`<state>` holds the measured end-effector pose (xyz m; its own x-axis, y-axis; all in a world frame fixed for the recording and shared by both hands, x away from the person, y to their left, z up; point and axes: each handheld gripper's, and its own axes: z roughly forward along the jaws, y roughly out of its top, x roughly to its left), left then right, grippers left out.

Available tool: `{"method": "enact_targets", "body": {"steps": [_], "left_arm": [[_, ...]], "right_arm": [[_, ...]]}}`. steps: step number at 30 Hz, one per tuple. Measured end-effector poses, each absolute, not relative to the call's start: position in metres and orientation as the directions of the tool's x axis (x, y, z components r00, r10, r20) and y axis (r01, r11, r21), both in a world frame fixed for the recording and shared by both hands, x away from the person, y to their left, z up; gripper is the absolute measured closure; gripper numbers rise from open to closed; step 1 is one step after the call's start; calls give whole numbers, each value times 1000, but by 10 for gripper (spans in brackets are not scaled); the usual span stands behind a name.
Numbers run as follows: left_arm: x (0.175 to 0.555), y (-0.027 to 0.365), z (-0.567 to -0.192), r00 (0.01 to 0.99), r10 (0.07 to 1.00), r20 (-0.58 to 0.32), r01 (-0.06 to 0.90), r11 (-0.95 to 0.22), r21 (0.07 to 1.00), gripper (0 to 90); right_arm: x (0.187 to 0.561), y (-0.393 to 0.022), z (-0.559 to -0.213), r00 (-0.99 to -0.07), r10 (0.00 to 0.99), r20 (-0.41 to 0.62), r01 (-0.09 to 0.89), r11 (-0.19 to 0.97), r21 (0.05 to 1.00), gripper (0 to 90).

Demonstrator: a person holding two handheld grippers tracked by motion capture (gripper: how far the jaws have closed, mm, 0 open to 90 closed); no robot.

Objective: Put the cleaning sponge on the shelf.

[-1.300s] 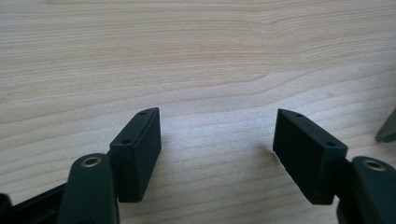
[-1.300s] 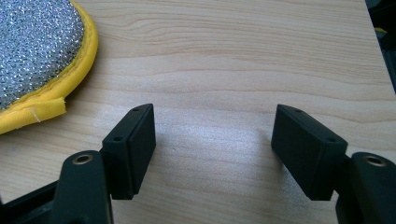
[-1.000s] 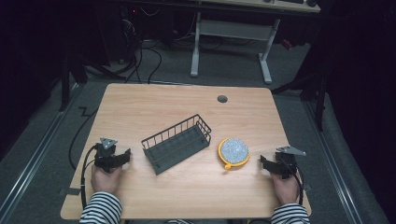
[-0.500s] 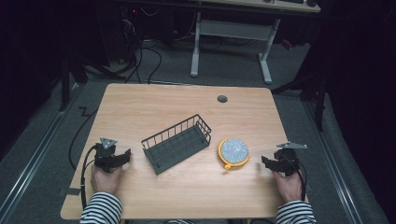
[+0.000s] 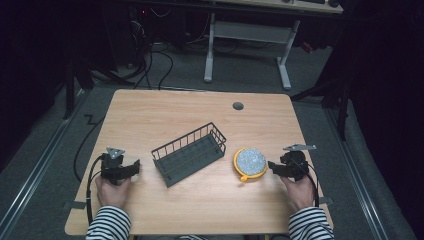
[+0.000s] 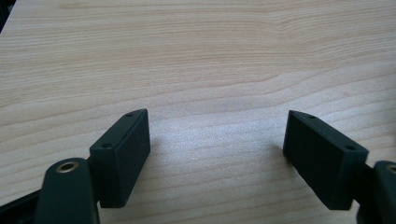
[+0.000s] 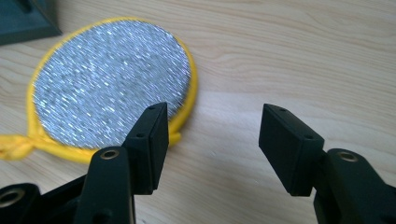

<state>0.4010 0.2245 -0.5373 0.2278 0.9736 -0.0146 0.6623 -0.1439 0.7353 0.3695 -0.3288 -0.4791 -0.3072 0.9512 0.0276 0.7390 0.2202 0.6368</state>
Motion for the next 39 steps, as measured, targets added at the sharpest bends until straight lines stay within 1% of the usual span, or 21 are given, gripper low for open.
{"method": "enact_targets", "body": {"steps": [6, 14, 16, 22, 25, 30, 33, 34, 35, 36, 39], "left_arm": [[401, 225, -537, 228, 973, -14, 662, -145, 735, 233], [401, 225, -537, 229, 973, -15, 662, -144, 735, 234], [401, 225, -537, 229, 973, -15, 662, -144, 735, 234], [401, 225, -537, 231, 973, -15, 661, -146, 736, 237], [401, 225, -537, 231, 973, -15, 662, -146, 736, 237], [401, 225, -537, 232, 973, -15, 661, -146, 736, 238], [401, 225, -537, 232, 973, -15, 661, -146, 736, 239], [401, 225, -537, 232, 973, -15, 661, -146, 736, 239], [401, 225, -537, 232, 973, -15, 661, -146, 736, 239], [401, 225, -537, 232, 973, -15, 661, -146, 736, 239], [401, 225, -537, 232, 973, -14, 661, -147, 736, 240]], "right_arm": [[383, -311, -477, -339, 941, 19, 739, 254, 624, 428], [396, -301, -477, -346, 938, 38, 755, 254, 604, 428], [402, -297, -478, -349, 936, 37, 766, 263, 586, 429], [409, -294, -479, -335, 941, 45, 787, 253, 563, 428], [415, -293, -485, -327, 944, 49, 808, 252, 533, 427], [419, -296, -490, -313, 945, 92, 831, 225, 509, 430], [421, -298, -492, -313, 943, 111, 835, 218, 505, 448], [421, -298, -493, -313, 941, 125, 838, 213, 502, 477], [421, -300, -494, -319, 935, 156, 843, 205, 497, 529], [421, -300, -494, -319, 935, 156, 843, 205, 497, 529], [422, -301, -495, -333, 928, 165, 844, 216, 491, 605]]}}
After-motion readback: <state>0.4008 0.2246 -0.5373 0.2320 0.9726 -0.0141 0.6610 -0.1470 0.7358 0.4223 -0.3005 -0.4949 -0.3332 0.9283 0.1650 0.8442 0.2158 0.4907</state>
